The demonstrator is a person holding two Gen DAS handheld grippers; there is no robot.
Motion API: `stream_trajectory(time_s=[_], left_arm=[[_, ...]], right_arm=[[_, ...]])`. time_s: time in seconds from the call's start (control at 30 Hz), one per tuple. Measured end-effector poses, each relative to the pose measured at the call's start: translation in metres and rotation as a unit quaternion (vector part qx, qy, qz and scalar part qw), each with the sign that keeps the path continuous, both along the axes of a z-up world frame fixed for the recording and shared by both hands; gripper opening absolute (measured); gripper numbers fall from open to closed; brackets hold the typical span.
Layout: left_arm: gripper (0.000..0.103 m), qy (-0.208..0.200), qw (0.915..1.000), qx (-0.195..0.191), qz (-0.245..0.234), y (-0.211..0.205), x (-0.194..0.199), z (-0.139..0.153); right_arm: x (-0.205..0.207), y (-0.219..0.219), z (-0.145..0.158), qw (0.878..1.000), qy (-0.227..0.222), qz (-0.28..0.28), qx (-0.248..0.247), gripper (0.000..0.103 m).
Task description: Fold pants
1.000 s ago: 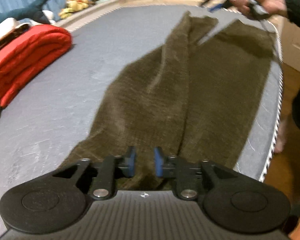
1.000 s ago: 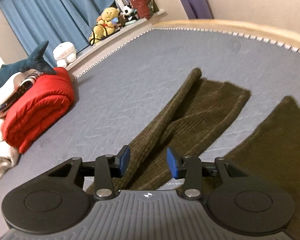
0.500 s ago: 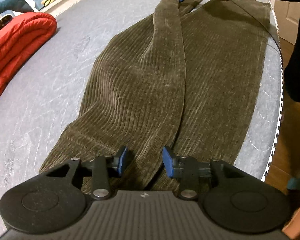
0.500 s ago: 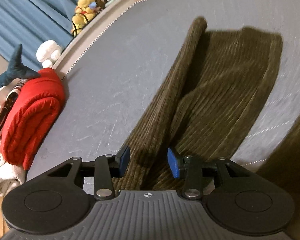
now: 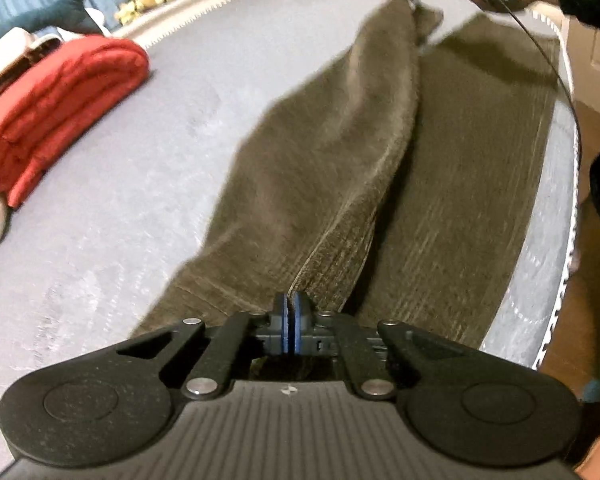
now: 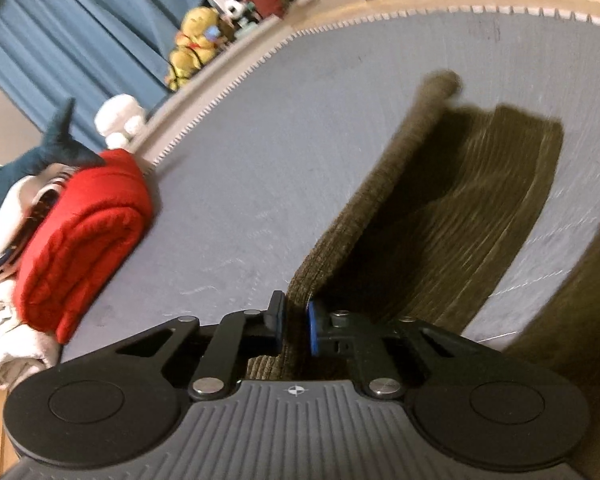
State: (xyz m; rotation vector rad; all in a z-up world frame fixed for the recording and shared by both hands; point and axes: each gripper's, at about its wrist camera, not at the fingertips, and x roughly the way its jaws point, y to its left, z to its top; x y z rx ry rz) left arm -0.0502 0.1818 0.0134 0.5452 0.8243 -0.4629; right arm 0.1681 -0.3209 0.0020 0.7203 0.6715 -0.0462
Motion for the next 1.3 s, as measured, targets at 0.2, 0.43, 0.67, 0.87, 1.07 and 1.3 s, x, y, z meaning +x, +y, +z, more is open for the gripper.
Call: stream_trajectory(time_s=[0.2, 0.43, 0.67, 0.87, 1.07, 1.3], left_arm=[[0.002, -0.019, 0.9991, -0.036, -0.003, 0.043, -0.029, 0.032], [0.009, 0.062, 0.995, 0.008, -0.077, 0.029, -0.043, 0.003], [0.055, -0.03, 0.9828, -0.181, -0.016, 0.031, -0.016, 0.065], [0.057, -0.052, 0.9752, -0.163, 0.14, 0.007, 0.031, 0.052], [0.057, -0.052, 0.9714, -0.157, 0.171, -0.012, 0.052, 0.045], [0.06, -0.051, 0.9737, -0.148, 0.166, -0.013, 0.049, 0.041]], right_arm=[[-0.077, -0.02, 0.04, 0.997, 0.035, 0.02, -0.061, 0.011], [-0.167, -0.032, 0.006, 0.967, 0.178, 0.149, -0.104, 0.014], [-0.176, -0.125, 0.002, 0.994, 0.1, 0.027, -0.042, 0.043], [-0.183, -0.2, 0.001, 0.99, 0.067, -0.118, -0.035, 0.047], [-0.165, -0.213, -0.048, 0.982, 0.108, -0.152, 0.02, 0.048], [-0.134, -0.189, -0.064, 0.988, 0.088, -0.126, 0.026, 0.048]])
